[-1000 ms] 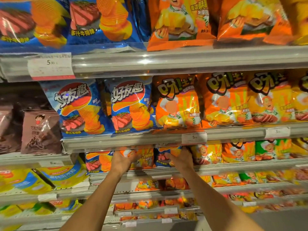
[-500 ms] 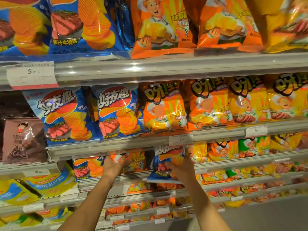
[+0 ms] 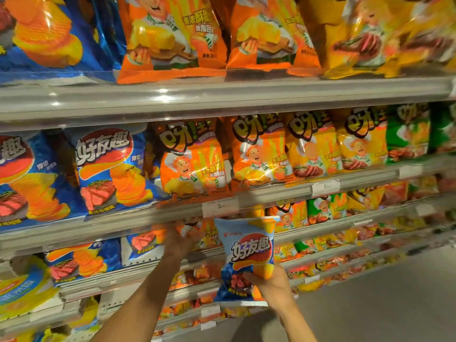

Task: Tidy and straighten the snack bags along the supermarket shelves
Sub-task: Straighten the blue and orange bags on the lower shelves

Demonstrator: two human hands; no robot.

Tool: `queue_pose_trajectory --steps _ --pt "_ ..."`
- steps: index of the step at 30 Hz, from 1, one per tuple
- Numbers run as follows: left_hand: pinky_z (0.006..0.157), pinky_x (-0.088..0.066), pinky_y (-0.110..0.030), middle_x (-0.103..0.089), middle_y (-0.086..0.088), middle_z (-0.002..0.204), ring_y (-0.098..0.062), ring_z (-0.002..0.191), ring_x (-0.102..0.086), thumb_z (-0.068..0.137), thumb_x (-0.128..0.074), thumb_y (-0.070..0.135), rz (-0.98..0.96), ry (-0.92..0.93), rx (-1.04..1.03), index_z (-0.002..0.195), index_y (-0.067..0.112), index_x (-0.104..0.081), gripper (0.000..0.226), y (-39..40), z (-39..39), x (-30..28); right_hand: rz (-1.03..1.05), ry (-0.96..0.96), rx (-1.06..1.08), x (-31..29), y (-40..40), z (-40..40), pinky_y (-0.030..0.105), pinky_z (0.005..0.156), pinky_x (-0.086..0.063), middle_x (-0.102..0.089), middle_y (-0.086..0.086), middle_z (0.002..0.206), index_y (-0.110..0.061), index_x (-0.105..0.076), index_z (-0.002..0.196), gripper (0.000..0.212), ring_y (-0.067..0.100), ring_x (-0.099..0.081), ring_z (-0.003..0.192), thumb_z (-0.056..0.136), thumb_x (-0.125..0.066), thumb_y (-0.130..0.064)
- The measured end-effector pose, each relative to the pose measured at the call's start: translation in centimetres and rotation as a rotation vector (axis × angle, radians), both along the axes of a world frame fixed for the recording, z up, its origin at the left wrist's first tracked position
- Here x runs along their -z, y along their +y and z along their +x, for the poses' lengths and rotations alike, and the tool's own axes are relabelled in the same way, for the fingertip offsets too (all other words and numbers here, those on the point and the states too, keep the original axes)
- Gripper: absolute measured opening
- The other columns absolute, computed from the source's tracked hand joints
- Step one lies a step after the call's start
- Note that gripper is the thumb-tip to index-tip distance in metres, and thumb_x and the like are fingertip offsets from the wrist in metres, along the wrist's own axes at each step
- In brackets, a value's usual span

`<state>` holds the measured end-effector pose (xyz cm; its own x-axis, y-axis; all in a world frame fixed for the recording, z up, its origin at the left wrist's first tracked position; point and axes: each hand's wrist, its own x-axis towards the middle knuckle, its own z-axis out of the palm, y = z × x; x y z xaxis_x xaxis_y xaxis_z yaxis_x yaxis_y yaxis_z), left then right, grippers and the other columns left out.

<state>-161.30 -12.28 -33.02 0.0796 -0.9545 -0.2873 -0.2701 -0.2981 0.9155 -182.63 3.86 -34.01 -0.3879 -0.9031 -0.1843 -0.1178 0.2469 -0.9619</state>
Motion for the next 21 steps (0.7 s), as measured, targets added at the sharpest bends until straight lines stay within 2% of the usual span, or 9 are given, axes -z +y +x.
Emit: queue_pose_trajectory --steps 3,6,8,11,13,15,17,19,21 --pt "0.092 -0.054 -0.041 -0.060 -0.027 0.126 -0.034 0.112 -0.060 0.077 -0.075 -0.012 -0.019 0.103 0.007 0.127 -0.011 -0.051 0.056 -0.3 -0.7 0.6 0.064 -0.017 0.001 0.0 0.5 -0.4 0.012 0.065 -0.053 -0.078 -0.014 0.078 -0.016 -0.075 0.096 0.033 0.000 -0.072 0.077 0.072 -0.088 0.002" --pt "0.079 -0.052 -0.033 -0.065 -0.013 0.103 -0.014 0.086 -0.066 0.078 -0.074 -0.012 -0.016 0.026 0.074 0.117 -0.007 -0.055 0.044 -0.5 -1.0 0.4 0.073 0.000 -0.031 -0.2 0.6 -0.6 0.009 0.063 -0.050 -0.077 -0.017 0.077 -0.021 -0.076 0.090 0.030 -0.001 -0.072 0.075 0.072 -0.089 -0.001" --pt "0.078 -0.048 -0.034 -0.062 -0.007 0.086 -0.013 0.072 -0.061 0.080 -0.070 -0.013 -0.025 0.000 0.136 0.104 -0.003 -0.057 0.029 -0.6 -0.8 0.1 0.067 -0.024 -0.059 -0.7 0.8 -0.2 0.009 0.064 -0.049 -0.077 -0.017 0.078 -0.024 -0.076 0.089 0.030 -0.002 -0.072 0.076 0.072 -0.090 -0.003" --pt "0.089 -0.050 -0.043 -0.065 -0.009 0.101 -0.030 0.096 -0.062 0.078 -0.082 0.020 0.051 -0.196 0.135 0.117 0.013 -0.055 0.047 0.9 0.3 0.0 0.089 -0.043 -0.066 -0.8 0.8 0.4 0.009 0.064 -0.050 -0.078 -0.016 0.082 -0.022 -0.074 0.096 0.034 -0.003 -0.072 0.078 0.072 -0.090 -0.004" --pt "0.082 -0.054 -0.043 -0.069 -0.007 0.100 -0.033 0.095 -0.065 0.080 -0.080 0.035 -0.085 -0.377 0.135 0.114 0.017 -0.061 0.043 2.7 1.8 0.0 0.079 -0.060 -0.066 -0.8 0.5 1.4 0.008 0.060 -0.051 -0.078 -0.016 0.082 -0.017 -0.069 0.103 0.041 -0.003 -0.072 0.075 0.073 -0.088 0.002" --pt "0.067 -0.054 -0.042 -0.072 -0.009 0.087 -0.035 0.081 -0.067 0.086 -0.073 0.032 -0.317 -0.577 0.129 0.096 0.015 -0.068 0.020 4.8 4.2 0.3 0.095 -0.046 -0.103 -0.8 -0.2 3.2 0.012 0.060 -0.054 -0.079 -0.009 0.085 -0.016 -0.067 0.109 0.044 0.003 -0.074 0.075 0.074 -0.088 -0.001" --pt "0.068 -0.053 -0.041 -0.072 -0.010 0.091 -0.036 0.082 -0.066 0.086 -0.070 0.020 -0.443 -0.833 0.133 0.098 0.015 -0.072 0.013 6.6 7.0 1.1 0.126 0.007 -0.181 -1.2 -0.9 5.7 0.019 0.063 -0.058 -0.079 -0.006 0.093 -0.018 -0.067 0.114 0.045 0.008 -0.074 0.079 0.075 -0.089 -0.012" --pt "0.084 -0.049 -0.049 -0.067 -0.014 0.104 -0.039 0.094 -0.062 0.081 -0.073 0.016 -0.443 -0.949 0.147 0.114 0.009 -0.069 0.033 7.9 9.4 2.1 0.144 -0.006 -0.252 -1.4 -2.1 8.3 0.034 0.067 -0.063 -0.079 -0.002 0.093 -0.017 -0.069 0.115 0.045 0.016 -0.076 0.079 0.076 -0.089 -0.014" --pt "0.108 -0.037 -0.053 -0.056 -0.014 0.129 -0.036 0.122 -0.052 0.089 -0.064 0.027 -0.361 -1.072 0.189 0.134 0.007 -0.054 0.051 9.0 11.4 2.6 0.172 -0.008 -0.304 -1.7 -3.9 11.0 0.045 0.076 -0.064 -0.079 0.002 0.097 -0.018 -0.071 0.113 0.041 0.021 -0.077 0.086 0.075 -0.089 -0.016"
